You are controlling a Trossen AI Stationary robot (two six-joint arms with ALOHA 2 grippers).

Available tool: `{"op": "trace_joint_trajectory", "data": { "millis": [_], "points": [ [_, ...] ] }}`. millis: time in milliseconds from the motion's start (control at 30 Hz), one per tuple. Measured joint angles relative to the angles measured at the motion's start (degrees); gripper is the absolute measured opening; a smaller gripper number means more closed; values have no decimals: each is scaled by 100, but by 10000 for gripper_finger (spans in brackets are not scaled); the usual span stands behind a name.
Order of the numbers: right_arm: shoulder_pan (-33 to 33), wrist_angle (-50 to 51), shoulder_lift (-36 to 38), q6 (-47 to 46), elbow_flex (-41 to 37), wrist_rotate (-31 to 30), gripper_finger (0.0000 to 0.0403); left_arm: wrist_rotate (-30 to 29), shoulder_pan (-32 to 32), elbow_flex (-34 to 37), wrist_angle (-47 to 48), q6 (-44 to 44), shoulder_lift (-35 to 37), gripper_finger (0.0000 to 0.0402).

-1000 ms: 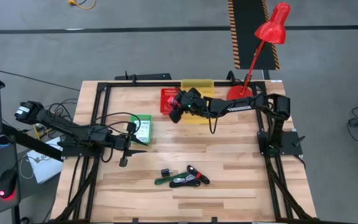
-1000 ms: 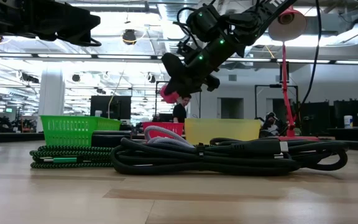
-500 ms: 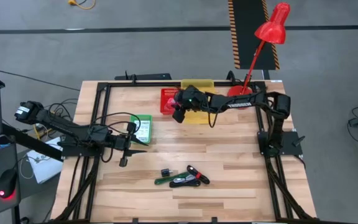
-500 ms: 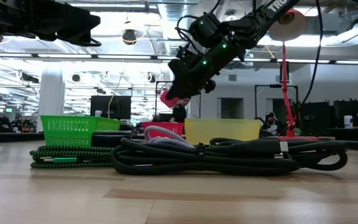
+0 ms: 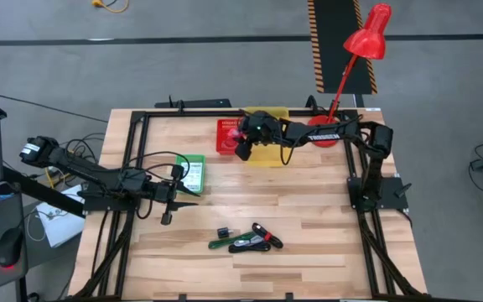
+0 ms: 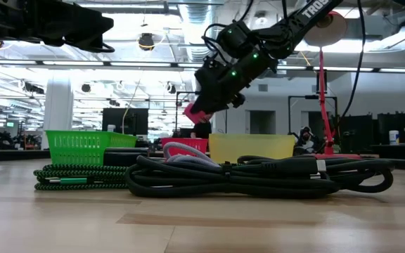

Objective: Pick and place items into bin
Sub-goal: Put the pink charger adapter into the red basket, then put the black charger adapter into the red basket

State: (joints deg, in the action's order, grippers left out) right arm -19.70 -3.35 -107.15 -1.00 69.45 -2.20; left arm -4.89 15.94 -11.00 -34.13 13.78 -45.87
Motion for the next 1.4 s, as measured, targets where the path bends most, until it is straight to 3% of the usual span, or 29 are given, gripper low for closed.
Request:
{"op": "trace_joint_trajectory", "data": {
  "millis": [1200,1400],
  "points": [
    [44,-184,0,153,2,76,193,0,0,0,36,-2,0,103],
    [268,373,33,93,7,80,185,-237,0,0,286,-274,0,103]
  ]
}}
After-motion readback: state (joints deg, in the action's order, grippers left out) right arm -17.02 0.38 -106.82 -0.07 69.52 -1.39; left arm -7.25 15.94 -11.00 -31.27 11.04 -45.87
